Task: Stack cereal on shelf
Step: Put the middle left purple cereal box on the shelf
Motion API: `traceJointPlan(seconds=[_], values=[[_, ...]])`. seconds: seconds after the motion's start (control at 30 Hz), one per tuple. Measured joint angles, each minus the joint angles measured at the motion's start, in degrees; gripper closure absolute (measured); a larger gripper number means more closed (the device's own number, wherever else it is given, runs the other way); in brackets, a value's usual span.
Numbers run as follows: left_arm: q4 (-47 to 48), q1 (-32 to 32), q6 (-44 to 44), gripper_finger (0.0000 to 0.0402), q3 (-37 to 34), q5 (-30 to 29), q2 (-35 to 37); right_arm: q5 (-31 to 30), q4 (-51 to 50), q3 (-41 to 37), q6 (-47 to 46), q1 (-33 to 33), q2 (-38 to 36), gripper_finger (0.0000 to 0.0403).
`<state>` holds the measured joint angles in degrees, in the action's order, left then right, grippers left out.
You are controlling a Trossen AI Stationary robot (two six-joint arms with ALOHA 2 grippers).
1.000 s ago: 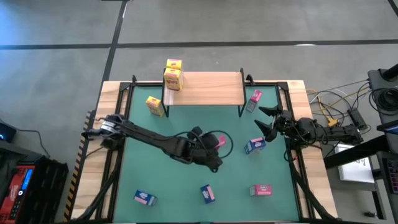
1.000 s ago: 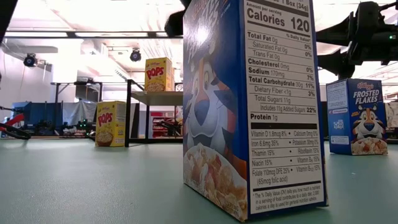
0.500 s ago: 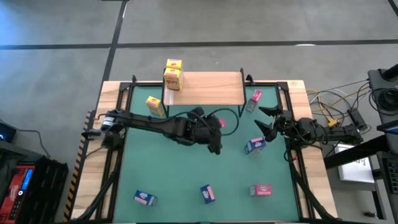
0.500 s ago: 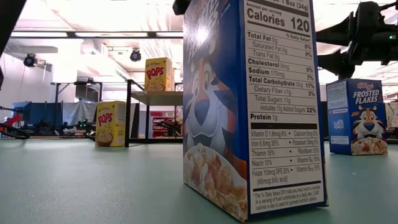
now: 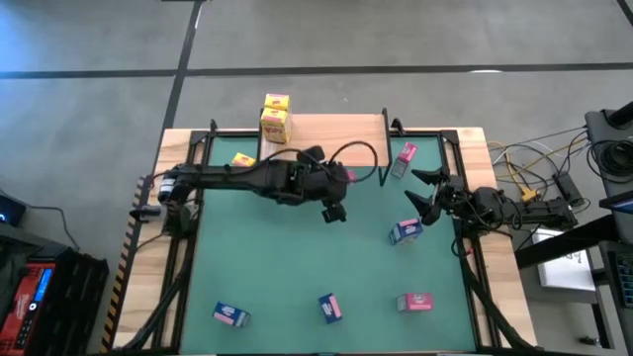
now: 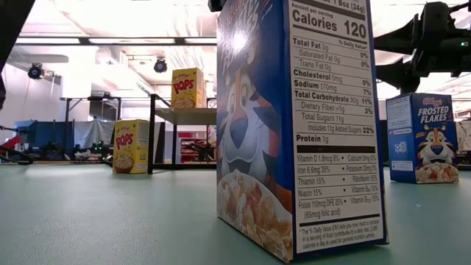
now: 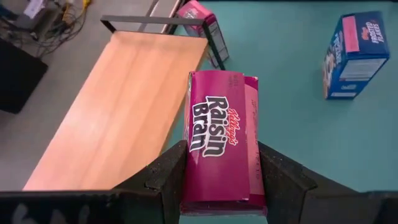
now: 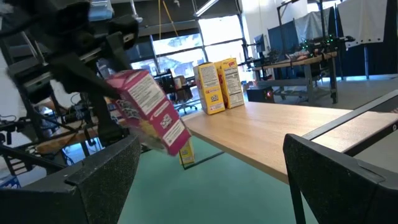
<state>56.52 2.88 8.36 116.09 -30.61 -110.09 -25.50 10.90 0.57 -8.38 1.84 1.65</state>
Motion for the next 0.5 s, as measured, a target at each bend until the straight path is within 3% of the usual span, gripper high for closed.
traceJointPlan(seconds=[0.33, 0.5], values=[[-5.67, -6.79, -5.95, 0.0253, -5.75, 8.51, 5.09, 0.02, -0.19, -0.01, 0.00, 0.00, 0.00, 0.0019], [-13.61, -10.81, -11.56, 0.0253, -13.35, 14.32, 10.08, 0.00, -0.20, 0.01, 0.00, 0.01, 0.00, 0.0019]])
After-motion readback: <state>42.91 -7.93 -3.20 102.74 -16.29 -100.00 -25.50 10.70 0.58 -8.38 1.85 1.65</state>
